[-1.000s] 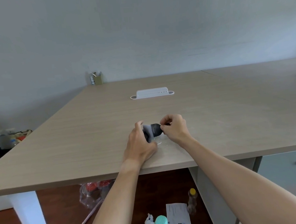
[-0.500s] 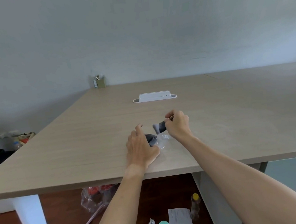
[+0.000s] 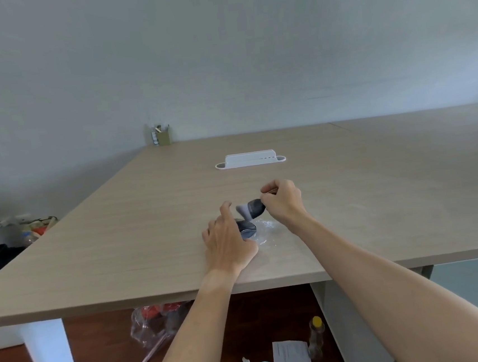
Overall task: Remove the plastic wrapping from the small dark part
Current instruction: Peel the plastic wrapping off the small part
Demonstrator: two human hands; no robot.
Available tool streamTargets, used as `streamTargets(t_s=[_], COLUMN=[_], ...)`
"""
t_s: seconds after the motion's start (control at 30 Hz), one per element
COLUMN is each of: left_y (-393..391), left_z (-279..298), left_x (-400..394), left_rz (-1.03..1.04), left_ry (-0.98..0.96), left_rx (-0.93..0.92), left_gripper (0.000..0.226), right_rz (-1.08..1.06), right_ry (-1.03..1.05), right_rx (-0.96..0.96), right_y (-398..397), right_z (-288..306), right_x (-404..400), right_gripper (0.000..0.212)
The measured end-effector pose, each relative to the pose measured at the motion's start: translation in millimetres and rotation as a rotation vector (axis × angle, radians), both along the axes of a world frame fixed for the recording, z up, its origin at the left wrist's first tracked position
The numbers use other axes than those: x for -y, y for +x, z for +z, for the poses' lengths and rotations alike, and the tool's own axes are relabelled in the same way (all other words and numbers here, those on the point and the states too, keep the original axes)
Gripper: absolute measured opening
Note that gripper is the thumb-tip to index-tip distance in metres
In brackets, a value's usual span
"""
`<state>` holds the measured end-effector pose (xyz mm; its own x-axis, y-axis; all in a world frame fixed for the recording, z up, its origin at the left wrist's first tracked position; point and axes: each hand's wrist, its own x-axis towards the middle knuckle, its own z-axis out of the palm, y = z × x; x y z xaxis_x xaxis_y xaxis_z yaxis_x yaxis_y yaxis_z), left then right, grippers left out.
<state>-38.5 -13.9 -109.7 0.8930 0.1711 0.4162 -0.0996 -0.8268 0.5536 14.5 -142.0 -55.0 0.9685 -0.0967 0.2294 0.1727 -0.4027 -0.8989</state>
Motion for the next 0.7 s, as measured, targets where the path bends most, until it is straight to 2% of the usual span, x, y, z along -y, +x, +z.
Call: streamTargets(t_s=[0.1,0.17,0.27,0.37,0.43,0.53,0.6,0.7], left_y=[0.2,0.5,0.9,0.7,0.9,1.6,2.8,3.6], left_z=[-1.3,-2.6,-1.6,-1.3,-2.2,-2.2,-2.7,-2.9], left_x=[-1.1,-1.0,0.5,0.5,0.4,0.7,0.2,0.0], left_rz=[-0.033,-0.034,-0.029,-0.031,-0.031,-0.025,-0.017,-0.018], left_ry=[-0.08,-0.116,-0.154,-0.165,-0.162,-0.142,-0.128,-0.131], left_rx=[0.003,0.01,0.019,0.016,0.024,0.032,0.025,0.031], left_gripper=[0.086,0.089,0.091,0.092,0.091,0.092,0.092,0.091], right_rz=[0.056,0.02,-0.014,0.036,0.069,0.046,0.005,0.009], right_ry=[-0.132,-0.226,-0.187,-0.125,-0.194,-0.318,-0.295,-0.144], right_rx=[-0.047,0.001,0.066,0.015,-0.038,-0.011,0.027,-0.005], right_y=[-0.3,0.4,2.1,2.3,2.0,3.6,3.2,1.1], right_z=[-4.0,-1.3,6.5,10.6,10.8,14.6,18.8,20.6], right_x=[-0.6,0.2,-5.2,-15.9,-19.4,-18.2,-17.2,-16.2], right_gripper=[0.024,0.028,0.028,0.029,0.032,0.035,0.032,0.035])
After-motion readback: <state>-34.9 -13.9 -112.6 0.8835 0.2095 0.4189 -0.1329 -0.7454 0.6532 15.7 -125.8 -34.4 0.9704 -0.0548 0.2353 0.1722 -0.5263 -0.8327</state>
